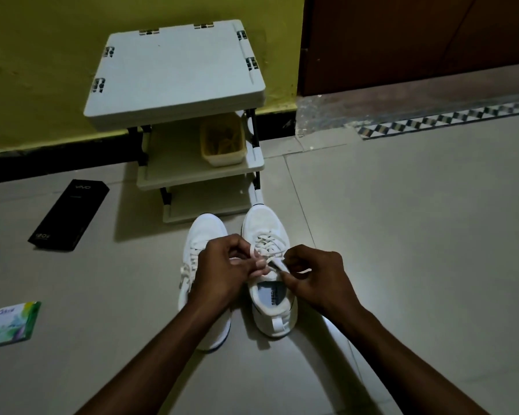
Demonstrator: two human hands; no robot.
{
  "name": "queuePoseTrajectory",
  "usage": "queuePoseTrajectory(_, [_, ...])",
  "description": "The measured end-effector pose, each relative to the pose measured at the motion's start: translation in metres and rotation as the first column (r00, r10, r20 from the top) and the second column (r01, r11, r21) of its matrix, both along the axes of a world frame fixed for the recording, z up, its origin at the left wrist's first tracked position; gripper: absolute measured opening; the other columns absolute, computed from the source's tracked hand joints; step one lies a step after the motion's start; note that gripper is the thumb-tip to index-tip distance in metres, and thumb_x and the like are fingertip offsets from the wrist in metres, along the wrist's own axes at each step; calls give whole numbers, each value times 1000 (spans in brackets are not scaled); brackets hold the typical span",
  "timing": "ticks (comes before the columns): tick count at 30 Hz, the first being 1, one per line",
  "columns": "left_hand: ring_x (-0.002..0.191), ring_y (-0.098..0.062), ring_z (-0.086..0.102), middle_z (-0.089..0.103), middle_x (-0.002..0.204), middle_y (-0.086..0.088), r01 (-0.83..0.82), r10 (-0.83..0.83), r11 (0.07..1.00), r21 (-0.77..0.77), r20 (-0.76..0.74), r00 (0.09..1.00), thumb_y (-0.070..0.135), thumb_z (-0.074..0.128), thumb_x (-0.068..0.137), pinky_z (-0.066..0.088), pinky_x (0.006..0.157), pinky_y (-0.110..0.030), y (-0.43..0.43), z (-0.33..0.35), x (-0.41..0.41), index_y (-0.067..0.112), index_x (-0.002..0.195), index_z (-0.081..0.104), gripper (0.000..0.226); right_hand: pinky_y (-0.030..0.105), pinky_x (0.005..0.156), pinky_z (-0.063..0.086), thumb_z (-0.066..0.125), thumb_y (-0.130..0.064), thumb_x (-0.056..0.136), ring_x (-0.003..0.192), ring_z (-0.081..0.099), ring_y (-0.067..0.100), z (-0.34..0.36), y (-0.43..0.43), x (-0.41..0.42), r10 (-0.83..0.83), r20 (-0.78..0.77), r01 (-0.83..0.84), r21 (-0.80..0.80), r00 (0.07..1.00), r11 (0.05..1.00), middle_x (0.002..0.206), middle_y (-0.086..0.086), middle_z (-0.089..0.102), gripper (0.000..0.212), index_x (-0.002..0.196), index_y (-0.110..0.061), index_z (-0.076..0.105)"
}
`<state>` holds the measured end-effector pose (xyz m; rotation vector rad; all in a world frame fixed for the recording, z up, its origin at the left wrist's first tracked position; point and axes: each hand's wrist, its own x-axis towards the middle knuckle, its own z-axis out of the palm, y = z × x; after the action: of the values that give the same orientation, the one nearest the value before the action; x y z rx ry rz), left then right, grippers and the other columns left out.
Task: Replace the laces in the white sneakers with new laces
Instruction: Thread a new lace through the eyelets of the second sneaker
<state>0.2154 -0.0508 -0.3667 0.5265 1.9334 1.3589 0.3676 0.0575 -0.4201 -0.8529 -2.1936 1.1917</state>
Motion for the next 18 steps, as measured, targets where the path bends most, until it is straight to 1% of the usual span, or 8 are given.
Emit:
queuePoseTrajectory(1, [71,-22,77,76,77,-12,-2,2,1000,-18,-25,1000,-9,79,80,64,66,-31,0,-3,2,-6,83,67,13,27,69,61,86,-19,75,76,70,4,-2,-2,1,-22,-10,22,-18,1000,1000,79,-12,72,21,91,-17,74])
queuePoseTrajectory(2, [72,-17,77,77,77,-7,12,-15,999,-41,-84,996,-4,84,77,62,66,-28,-1,-5,4,-2,81,70,15,26,69,60,87,-21,75,76,71,4,-4,-2,1,-47,-17,46,-45,999,998,79,-12,73,20,91,-19,75])
queuePoseTrajectory(3, [74,-14,76,77,77,-2,28,-36,998,-59,-136,990,2,88,73,62,69,-28,-1,-8,6,4,80,72,17,25,70,60,87,-22,76,77,71,4,-6,-3,2,-70,-24,68,-73,997,995,79,-12,73,19,90,-20,75])
queuePoseTrajectory(4, [76,-12,76,78,77,2,32,-44,997,-70,-169,985,6,91,71,62,73,-30,-2,-10,7,9,78,73,19,26,72,60,86,-20,76,77,71,4,-7,-3,2,-88,-29,85,-97,996,992,80,-12,74,18,90,-20,76])
queuePoseTrajectory(6, [75,-10,76,77,76,6,21,-36,997,-81,-191,981,9,91,70,62,76,-35,-2,-12,12,14,75,73,19,29,75,61,84,-14,76,77,72,4,-9,-2,3,-110,-38,103,-145,993,984,81,-10,75,18,92,-18,77])
queuePoseTrajectory(11, [70,-7,74,75,71,8,9,-31,997,-78,-294,955,12,88,74,62,75,-44,1,-17,21,16,70,68,21,34,77,61,78,-5,74,78,73,9,-13,1,4,-136,-65,115,-262,989,958,83,-5,76,22,92,-18,77])
queuePoseTrajectory(14, [68,-6,73,74,70,10,-1,-24,997,-72,-339,941,17,86,78,62,72,-44,2,-20,24,18,70,67,21,34,78,61,77,-2,76,81,74,12,-13,2,5,-148,-92,111,-325,985,939,85,-3,76,23,91,-19,76])
queuePoseTrajectory(18, [66,-2,71,73,70,11,-44,20,998,-54,-381,924,18,84,79,62,69,-41,2,-22,30,19,71,67,19,31,76,60,78,1,76,82,74,13,-14,0,5,-152,-110,105,-352,982,930,85,-1,76,23,93,-16,75])
